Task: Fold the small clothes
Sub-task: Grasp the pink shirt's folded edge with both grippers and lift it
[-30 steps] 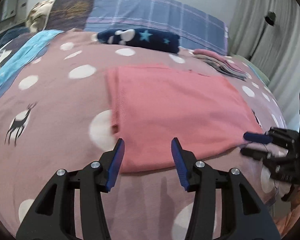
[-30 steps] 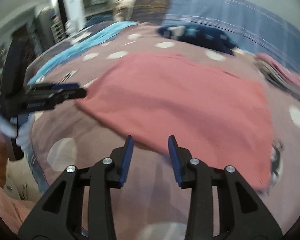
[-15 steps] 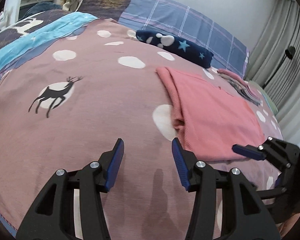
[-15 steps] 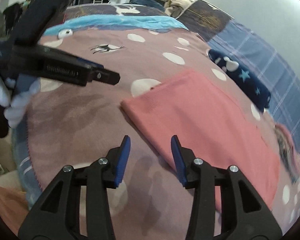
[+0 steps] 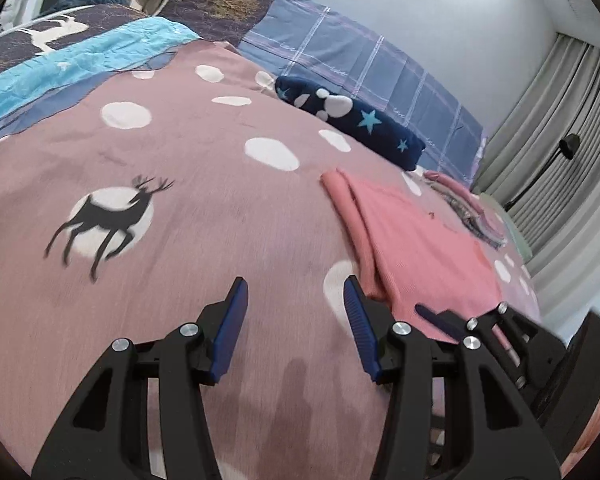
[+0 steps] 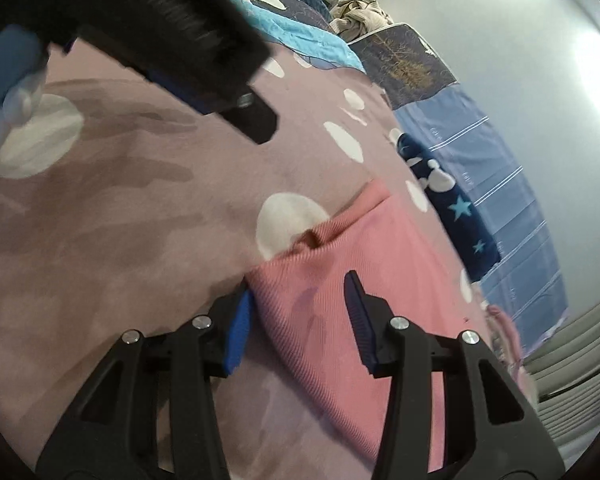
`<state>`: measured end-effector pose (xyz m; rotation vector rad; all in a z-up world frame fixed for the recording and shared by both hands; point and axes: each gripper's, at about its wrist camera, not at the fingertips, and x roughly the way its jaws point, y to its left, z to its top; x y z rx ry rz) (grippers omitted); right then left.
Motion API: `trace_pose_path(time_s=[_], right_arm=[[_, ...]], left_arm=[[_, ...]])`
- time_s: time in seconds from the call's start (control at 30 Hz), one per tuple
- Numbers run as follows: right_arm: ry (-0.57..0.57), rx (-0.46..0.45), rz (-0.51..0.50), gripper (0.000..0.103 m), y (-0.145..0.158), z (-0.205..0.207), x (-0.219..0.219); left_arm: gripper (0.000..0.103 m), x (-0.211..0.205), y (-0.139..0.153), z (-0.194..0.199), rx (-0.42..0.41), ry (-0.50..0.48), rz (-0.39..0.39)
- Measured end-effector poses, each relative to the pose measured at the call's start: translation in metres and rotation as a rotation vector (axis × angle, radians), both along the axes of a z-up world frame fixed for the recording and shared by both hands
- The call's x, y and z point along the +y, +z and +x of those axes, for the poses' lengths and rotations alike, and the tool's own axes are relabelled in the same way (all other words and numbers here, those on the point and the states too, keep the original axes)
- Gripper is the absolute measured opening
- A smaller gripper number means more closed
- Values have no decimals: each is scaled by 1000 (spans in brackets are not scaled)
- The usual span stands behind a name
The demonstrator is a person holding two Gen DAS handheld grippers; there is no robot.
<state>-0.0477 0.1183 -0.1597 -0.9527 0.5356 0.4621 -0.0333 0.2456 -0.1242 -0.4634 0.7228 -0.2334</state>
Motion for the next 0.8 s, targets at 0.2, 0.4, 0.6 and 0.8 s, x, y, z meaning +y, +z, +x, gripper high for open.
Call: trace_pose_path(time_s=[0.2,0.4,0.6,0.8], right_arm=[[-51,40,24,30,3,9,-10],[-60,48,46,30,2,9,-16],[-19,26,-2,30,-6,18,-4],[-35,62,104,5,8,30,-19]], left_arm=[[52,-19,-2,52,41,-208,-161],[57,-56,-22,119,153,-330,-180],[55,-71,-20,168,189,-347,-201],[14,-86,-21,184,243,-358,-193]])
